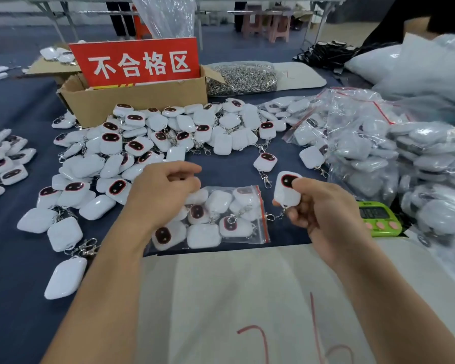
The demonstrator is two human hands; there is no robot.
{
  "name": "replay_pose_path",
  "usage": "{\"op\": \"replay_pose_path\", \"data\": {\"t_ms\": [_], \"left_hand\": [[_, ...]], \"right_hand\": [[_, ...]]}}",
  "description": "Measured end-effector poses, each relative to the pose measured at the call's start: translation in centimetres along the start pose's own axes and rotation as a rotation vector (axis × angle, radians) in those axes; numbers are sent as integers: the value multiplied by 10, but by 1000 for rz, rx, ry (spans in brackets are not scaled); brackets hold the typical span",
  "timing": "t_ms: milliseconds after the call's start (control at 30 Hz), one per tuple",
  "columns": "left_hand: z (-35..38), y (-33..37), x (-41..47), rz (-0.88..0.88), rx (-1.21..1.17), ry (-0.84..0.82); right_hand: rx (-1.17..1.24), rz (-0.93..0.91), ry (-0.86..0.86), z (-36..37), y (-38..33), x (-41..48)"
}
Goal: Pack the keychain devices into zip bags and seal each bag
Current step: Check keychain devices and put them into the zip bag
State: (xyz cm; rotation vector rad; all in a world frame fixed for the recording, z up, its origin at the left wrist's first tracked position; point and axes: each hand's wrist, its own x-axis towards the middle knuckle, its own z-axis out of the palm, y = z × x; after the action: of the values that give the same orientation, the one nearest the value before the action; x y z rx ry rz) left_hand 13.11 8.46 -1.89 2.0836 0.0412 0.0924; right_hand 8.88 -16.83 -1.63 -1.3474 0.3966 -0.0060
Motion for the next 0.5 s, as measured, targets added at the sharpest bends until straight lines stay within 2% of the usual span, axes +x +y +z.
{"op": "replay_pose_path", "data": {"t_ms": [67, 167, 333, 500], "left_hand": [[9, 16, -4, 51, -115, 37], [30, 39, -14, 108, -223, -55], [54, 56, -27, 121, -287, -185], [57, 61, -32, 122, -339, -184]], "right_hand": [[-103, -87, -35, 2, 4, -2], [-184, -165, -102, 4, 7, -7], [-111, -214, -249, 6, 4, -12], [-166, -264, -259, 7, 0, -16]]}}
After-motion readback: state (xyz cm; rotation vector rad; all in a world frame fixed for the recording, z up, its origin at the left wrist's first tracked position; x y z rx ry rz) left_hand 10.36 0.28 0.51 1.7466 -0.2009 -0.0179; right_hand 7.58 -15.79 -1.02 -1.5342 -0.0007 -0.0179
